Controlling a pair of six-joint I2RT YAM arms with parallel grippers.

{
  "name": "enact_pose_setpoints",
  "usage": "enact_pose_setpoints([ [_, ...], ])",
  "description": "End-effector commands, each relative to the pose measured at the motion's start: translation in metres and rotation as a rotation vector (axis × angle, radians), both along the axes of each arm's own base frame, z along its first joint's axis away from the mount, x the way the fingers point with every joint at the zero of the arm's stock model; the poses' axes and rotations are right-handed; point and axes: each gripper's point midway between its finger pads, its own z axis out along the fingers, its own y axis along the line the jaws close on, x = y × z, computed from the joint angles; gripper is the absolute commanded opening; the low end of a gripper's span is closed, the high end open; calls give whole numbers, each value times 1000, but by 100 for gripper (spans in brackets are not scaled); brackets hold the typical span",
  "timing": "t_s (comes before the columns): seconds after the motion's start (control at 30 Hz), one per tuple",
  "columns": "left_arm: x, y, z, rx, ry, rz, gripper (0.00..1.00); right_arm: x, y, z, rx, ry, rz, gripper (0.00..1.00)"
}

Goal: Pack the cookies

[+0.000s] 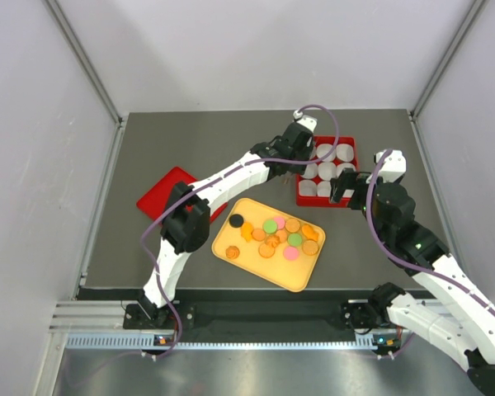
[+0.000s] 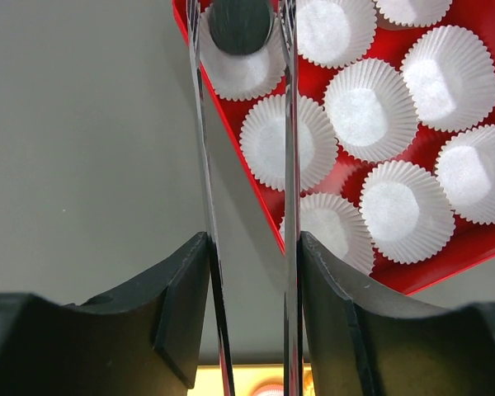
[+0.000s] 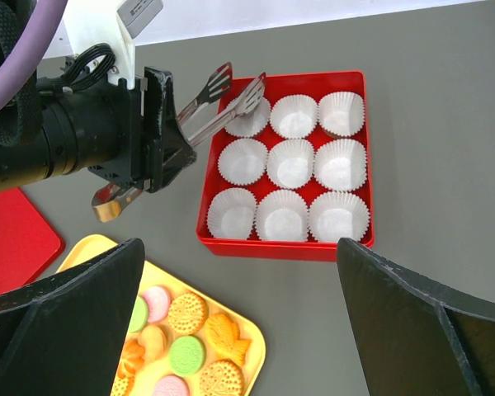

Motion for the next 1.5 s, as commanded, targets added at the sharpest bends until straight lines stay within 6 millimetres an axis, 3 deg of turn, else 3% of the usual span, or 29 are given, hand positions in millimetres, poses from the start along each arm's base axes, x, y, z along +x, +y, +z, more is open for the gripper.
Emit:
enact_pose_setpoints([
  [0.0,6,-7,19,-45,-53,-7,51,2,0,15,10,-40,-9,100],
  [0.27,5,-5,20,-49,-52,-7,51,3,1,13,8,-37,-9,100],
  [0.4,2,-5,30,-66,-60,-12,49,3,1,13,9,-38,-11,100],
  [0.7,-25,8,89,-162,-77,-40,49,6,2,22,2,-49,-10,100],
  [0.8,-48,25,105,-189,-61,-51,49,10,4,23,-5,-45,-9,100],
  [1.0,-100,63,102,-201,12,-74,47,16,12,23,-6,-38,6,100],
  [1.27,-181,121,60,-136,178,-118,48,25,20,13,-33,-7,22,100],
  [1.3,-190,127,63,-139,182,-126,48,26,20,12,-35,-4,22,100],
  [1.47,-238,142,41,-99,275,-192,49,29,23,2,-54,19,28,100],
])
